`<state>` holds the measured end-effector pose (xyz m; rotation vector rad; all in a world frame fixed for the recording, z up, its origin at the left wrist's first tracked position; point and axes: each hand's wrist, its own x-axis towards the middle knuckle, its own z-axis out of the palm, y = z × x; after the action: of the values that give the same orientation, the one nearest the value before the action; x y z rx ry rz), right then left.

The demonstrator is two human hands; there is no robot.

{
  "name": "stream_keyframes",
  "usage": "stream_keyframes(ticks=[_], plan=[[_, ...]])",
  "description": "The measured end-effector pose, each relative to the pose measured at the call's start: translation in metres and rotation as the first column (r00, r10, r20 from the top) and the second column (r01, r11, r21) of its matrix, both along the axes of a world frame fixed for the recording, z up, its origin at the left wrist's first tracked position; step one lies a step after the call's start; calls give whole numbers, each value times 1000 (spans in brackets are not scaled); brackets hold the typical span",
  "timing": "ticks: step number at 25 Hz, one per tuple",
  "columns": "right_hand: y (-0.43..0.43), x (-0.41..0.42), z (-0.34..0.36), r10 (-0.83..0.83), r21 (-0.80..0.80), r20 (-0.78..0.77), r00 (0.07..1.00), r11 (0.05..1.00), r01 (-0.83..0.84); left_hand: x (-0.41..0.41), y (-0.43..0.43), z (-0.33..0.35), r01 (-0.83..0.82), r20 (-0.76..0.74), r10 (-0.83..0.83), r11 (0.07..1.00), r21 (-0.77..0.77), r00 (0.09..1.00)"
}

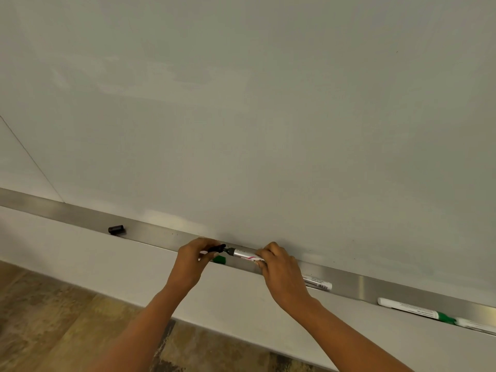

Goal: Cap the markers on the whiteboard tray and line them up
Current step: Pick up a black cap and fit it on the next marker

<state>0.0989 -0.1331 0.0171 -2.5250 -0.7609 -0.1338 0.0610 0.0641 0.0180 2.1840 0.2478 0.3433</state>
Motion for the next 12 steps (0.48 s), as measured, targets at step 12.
stream_keyframes(ticks=[12], plan=[[-6, -10, 12, 70, 172, -82, 994, 984, -55, -2, -43, 24, -155, -25, 256, 503, -850, 966]])
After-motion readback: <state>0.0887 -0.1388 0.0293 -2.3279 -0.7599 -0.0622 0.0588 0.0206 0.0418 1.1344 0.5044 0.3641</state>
